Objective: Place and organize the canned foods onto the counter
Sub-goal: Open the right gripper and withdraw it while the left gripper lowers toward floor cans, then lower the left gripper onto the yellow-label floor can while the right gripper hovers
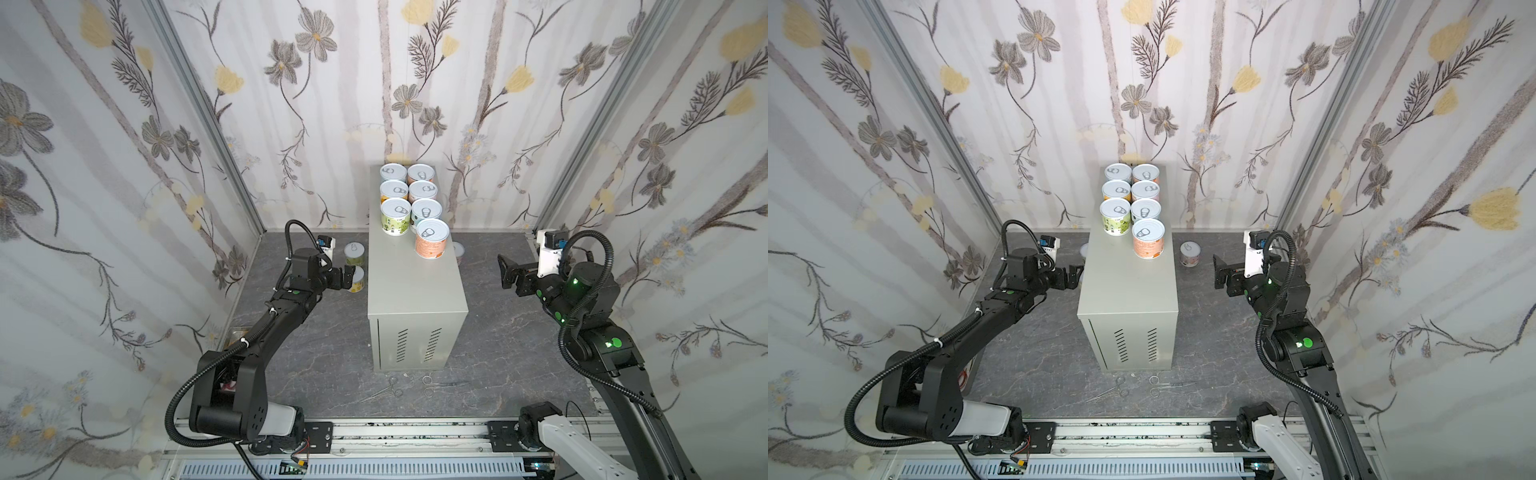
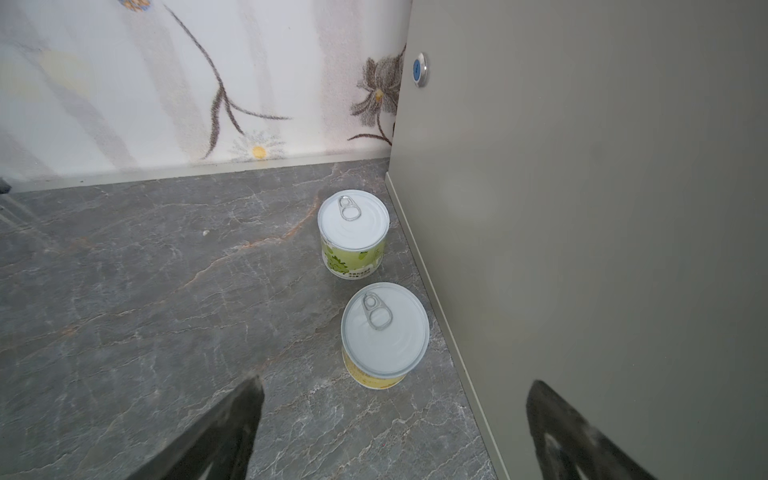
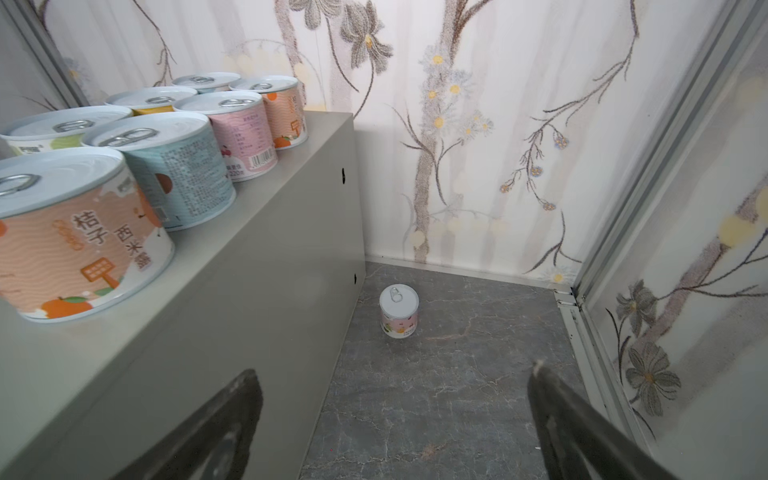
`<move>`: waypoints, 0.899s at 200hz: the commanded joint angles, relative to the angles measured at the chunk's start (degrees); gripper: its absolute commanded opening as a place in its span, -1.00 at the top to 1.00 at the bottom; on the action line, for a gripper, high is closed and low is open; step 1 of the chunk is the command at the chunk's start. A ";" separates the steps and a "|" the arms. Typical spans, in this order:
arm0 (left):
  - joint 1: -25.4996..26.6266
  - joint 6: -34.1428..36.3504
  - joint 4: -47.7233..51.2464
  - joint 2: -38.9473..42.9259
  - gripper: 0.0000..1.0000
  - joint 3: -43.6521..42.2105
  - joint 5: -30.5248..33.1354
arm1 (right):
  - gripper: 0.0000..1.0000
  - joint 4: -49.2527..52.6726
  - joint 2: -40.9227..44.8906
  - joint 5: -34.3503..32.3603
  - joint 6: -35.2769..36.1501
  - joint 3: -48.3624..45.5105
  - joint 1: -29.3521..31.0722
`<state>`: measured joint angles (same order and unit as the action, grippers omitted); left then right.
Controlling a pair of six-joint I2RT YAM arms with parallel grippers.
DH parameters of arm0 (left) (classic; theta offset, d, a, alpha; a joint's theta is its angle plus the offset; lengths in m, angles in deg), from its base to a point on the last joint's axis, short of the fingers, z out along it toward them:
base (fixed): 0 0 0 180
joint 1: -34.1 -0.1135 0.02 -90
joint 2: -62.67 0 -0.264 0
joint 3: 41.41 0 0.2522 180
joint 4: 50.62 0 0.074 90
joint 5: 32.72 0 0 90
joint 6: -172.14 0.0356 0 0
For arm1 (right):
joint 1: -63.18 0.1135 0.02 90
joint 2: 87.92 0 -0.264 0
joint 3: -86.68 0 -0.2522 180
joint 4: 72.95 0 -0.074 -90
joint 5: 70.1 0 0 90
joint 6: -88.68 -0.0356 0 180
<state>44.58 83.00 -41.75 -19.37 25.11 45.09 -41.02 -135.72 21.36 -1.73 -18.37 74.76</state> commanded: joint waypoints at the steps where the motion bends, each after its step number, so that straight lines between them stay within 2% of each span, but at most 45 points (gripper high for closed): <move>1: 0.63 -1.51 -1.44 -2.34 -1.00 1.25 1.75 | -0.99 -1.01 -0.97 4.34 -0.75 -0.62 -2.03; 95: 4.00 -3.45 -1.53 -16.42 -1.00 7.64 5.50 | -1.00 -6.89 -5.01 10.62 -2.32 -4.37 -6.88; 180: 4.76 -2.31 -0.24 -27.53 -1.00 14.61 7.08 | -0.99 -10.87 -11.32 14.98 -2.58 -4.24 -9.54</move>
<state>49.41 80.49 -41.75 -44.74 37.92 50.73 -48.36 -145.83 34.38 -4.33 -22.90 65.45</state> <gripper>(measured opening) 0.998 0.997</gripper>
